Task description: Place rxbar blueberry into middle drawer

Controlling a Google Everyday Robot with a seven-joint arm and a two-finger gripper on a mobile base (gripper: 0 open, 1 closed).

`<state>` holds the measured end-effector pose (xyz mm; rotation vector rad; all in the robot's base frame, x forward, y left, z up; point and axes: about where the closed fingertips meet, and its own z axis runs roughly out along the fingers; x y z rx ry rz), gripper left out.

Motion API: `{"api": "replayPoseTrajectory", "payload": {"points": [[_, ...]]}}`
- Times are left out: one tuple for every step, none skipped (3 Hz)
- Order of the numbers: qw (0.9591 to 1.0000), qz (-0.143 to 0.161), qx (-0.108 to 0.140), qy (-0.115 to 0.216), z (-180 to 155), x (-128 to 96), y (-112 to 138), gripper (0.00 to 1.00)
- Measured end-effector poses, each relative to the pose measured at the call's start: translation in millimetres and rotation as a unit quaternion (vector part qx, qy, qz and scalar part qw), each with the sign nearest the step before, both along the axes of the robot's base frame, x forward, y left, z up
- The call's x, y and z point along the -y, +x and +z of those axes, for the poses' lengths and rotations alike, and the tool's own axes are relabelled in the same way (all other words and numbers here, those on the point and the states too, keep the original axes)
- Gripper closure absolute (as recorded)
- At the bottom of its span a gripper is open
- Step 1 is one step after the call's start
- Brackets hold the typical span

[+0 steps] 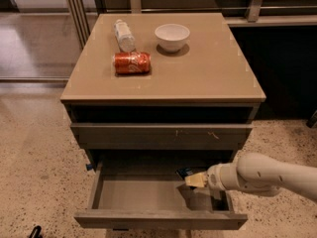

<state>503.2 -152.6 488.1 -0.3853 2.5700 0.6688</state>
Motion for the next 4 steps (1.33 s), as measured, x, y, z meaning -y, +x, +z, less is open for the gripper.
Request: {"api": "replayPoseTrajectory", "payload": {"points": [[0.9992,0.027,-0.027,-0.008,-44.2,-31.2,11.8,1.0],[0.9986,0.03,-0.039,-0.02,-68.9,-39.7,18.9,1.0],[0.9985,0.031,-0.04,-0.02,-69.8,-40.9,18.8,0.81],[0.9985,0.031,-0.04,-0.02,-69.8,-41.0,18.8,0.5]]}}
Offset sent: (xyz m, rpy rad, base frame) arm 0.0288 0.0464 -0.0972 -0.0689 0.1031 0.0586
